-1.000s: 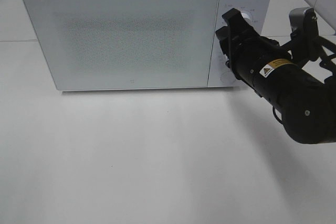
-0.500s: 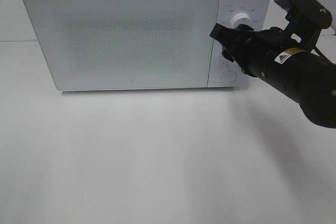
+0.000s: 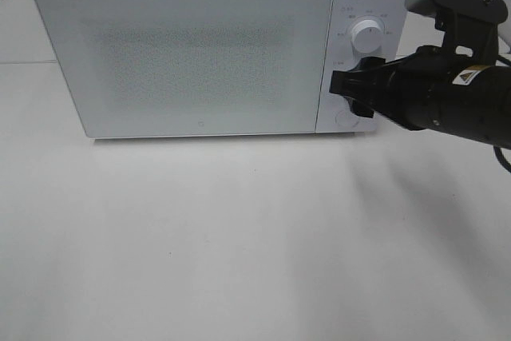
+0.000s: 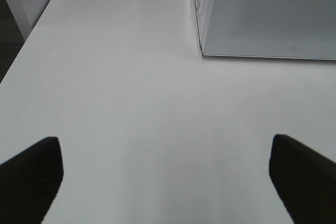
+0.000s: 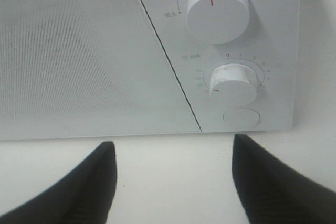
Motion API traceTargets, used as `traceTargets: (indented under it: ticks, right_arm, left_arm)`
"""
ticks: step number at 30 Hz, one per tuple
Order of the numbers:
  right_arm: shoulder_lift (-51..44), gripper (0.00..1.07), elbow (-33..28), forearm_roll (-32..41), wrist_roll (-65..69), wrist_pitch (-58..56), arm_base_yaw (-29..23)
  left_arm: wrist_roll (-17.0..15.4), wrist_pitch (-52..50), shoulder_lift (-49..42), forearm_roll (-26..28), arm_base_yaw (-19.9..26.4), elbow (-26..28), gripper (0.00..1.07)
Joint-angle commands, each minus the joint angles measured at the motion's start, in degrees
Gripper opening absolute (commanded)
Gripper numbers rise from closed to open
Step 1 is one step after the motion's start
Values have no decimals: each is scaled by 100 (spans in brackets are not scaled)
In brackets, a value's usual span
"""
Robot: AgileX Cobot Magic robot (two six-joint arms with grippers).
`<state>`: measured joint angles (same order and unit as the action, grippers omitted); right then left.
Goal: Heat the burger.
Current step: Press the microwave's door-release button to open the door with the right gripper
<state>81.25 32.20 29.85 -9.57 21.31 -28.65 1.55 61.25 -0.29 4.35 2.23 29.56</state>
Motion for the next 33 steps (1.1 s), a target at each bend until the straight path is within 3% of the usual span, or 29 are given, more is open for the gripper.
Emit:
traceTargets:
  ticks: [1, 3, 6, 12, 14, 20, 25, 33]
  right_arm:
    - [-264, 69, 34, -34, -470, -464, 132]
    - [-544, 82, 34, -34, -756, -1071, 298]
    - [-773, 87, 34, -178, -808, -1799, 521]
    - [-974, 85, 138, -653, -796, -2979, 894]
    - [-1049, 81, 493, -1175, -625, -4234, 1203]
    - [-1169, 75, 1014, -2229, 23, -5879, 1352]
    - [-1581, 75, 1163, -2813, 430, -6600, 1352]
    - [-2567, 75, 1163, -2905, 533, -7156, 1352]
  left_arm:
    - [-17, -6, -74, -17, 29, 0, 100]
    - [-17, -6, -74, -17, 29, 0, 100]
    - [-17, -6, -74, -17, 29, 0, 100]
    - [-17, -6, -74, -17, 29, 0, 100]
    - [-17, -6, -74, -17, 29, 0, 100]
    - [-17, -6, -74, -17, 29, 0, 100]
    - [-17, -6, -74, -17, 29, 0, 100]
    - [-17, -6, -74, -17, 29, 0, 100]
